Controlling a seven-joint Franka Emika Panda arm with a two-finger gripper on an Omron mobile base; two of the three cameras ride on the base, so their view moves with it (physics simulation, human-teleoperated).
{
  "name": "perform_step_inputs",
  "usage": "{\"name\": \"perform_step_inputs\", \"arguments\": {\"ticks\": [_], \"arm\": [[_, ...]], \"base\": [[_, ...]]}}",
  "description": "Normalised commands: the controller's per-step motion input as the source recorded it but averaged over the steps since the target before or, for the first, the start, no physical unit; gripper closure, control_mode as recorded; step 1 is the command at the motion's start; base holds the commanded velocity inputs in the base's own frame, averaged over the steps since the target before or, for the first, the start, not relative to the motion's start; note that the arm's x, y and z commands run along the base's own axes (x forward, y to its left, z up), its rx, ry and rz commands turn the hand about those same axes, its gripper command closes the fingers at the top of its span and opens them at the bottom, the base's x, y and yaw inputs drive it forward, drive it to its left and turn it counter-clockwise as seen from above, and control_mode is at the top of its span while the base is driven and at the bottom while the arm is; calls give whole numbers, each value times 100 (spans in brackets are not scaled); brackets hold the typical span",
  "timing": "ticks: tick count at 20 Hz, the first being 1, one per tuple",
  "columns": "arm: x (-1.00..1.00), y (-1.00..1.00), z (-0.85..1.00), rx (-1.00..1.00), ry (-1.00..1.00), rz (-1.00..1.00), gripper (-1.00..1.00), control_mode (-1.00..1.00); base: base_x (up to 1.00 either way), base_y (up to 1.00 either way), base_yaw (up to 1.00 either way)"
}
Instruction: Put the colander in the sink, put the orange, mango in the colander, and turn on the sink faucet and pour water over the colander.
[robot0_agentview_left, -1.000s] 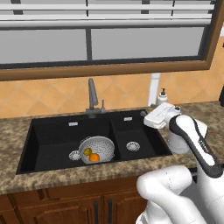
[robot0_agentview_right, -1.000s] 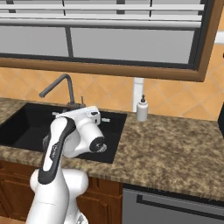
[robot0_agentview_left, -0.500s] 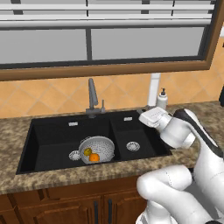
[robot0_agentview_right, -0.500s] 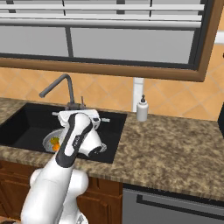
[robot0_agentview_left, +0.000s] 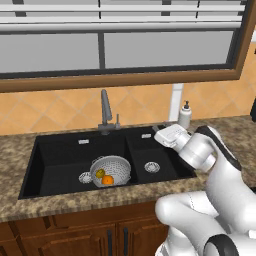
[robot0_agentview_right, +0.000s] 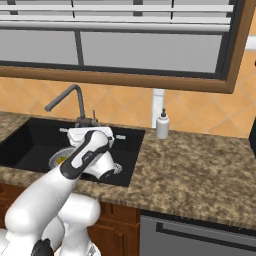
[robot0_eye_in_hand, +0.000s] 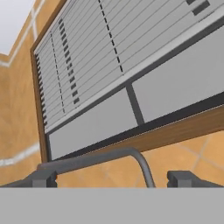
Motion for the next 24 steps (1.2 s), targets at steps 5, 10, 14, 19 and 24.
{"name": "perform_step_inputs", "arguments": {"ticks": [5,10,14,19,24], "arm": [[4,-8,2,-6,8,0,-100,-100],[2,0,1,-11,12,1,-100,-100],[25,0,-1,-17,4,3,-100,-100],[30,0,-11,-24,1,9,-100,-100],[32,3,-24,-19,4,13,-100,-100]], "base": [[0,0,0],[0,0,0],[0,0,0],[0,0,0],[0,0,0]]}}
